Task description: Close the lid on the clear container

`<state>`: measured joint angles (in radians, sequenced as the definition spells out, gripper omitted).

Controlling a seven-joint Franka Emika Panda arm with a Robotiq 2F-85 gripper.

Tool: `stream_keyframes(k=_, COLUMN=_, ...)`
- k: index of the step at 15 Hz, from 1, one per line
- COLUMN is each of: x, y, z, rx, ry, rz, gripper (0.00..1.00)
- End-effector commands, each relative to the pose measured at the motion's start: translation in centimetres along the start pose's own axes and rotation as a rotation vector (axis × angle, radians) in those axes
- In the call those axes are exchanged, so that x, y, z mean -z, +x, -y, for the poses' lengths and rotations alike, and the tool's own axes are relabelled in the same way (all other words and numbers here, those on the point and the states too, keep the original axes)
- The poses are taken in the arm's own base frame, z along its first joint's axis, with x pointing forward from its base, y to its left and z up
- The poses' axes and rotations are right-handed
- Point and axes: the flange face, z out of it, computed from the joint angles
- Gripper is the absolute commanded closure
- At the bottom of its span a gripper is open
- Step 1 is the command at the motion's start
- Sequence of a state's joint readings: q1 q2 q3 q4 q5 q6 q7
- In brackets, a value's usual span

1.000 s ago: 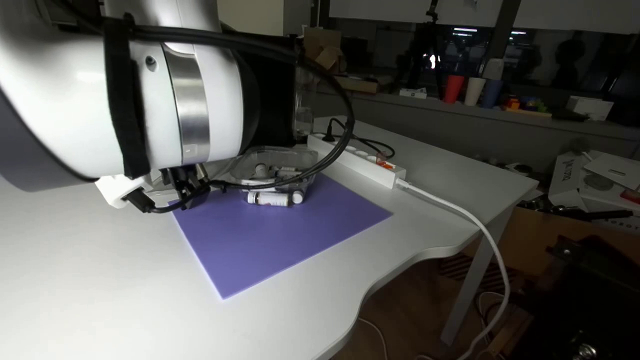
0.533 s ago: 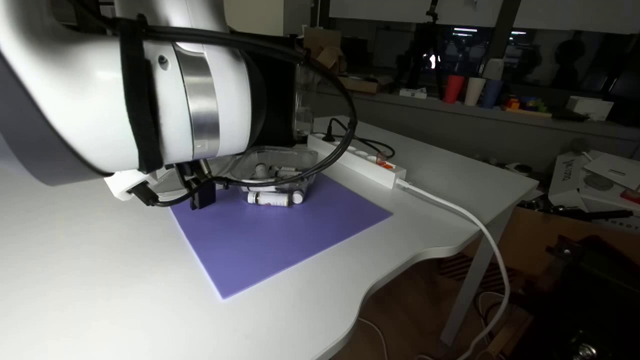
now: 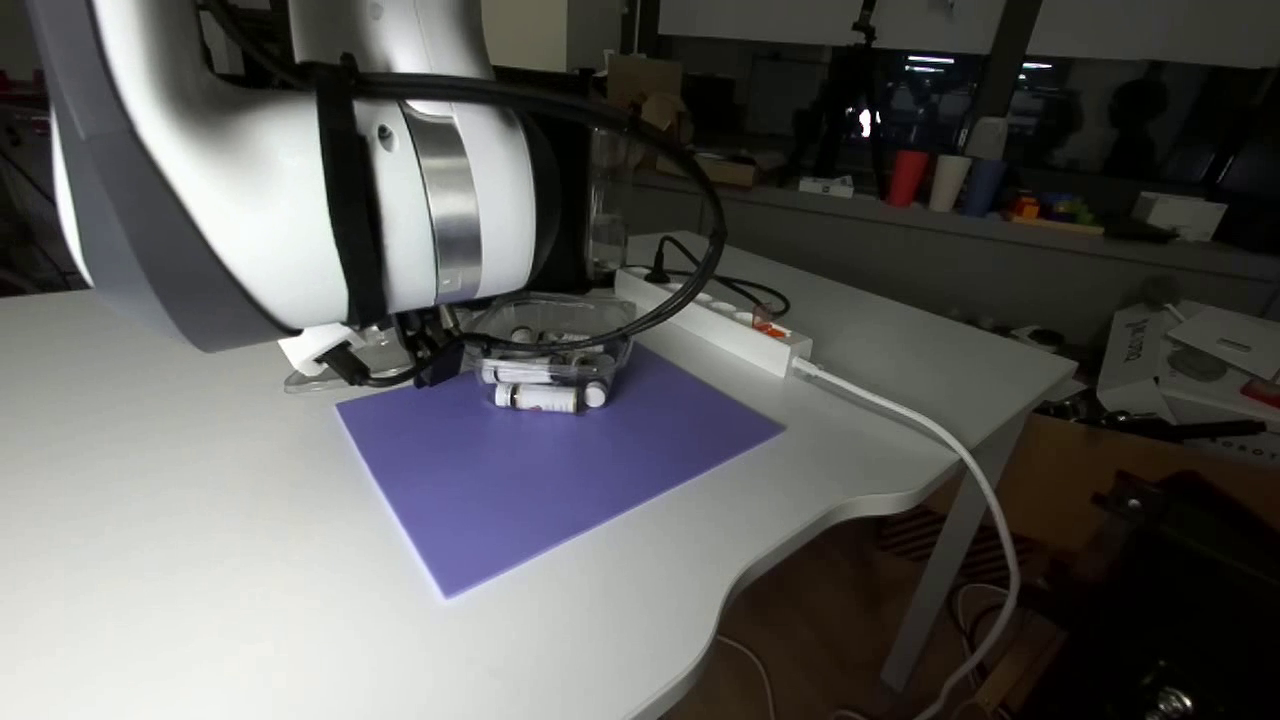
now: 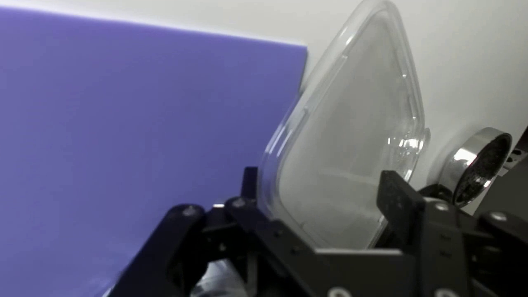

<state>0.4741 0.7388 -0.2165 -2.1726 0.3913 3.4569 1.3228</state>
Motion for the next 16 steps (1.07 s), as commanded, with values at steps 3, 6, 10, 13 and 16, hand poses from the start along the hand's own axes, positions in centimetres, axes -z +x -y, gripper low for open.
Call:
stream_keyframes(k=3, x=-1.7, y=-0.3, z=-0.4, rx=-0.015, ry=-0.007, rz=-0.006, gripper=0.69)
stream_keyframes(k=6, x=-1.9, y=-0.9, z=0.2, rx=0.017, ry=0.010, rz=0.000, gripper=0.88)
stream_keyframes(k=10, x=-1.1, y=-1.6, z=2.2, rx=0.058, ry=0.051, rz=0.024, gripper=1.00)
stream_keyframes(k=13, x=-0.1, y=-2.2, z=2.4, rx=0.120, ry=0.055, rz=0.070, gripper=1.00)
stream_keyframes(k=16, x=0.6, y=-2.7, z=2.4, rx=0.221, ry=0.062, rz=0.135, gripper=0.99)
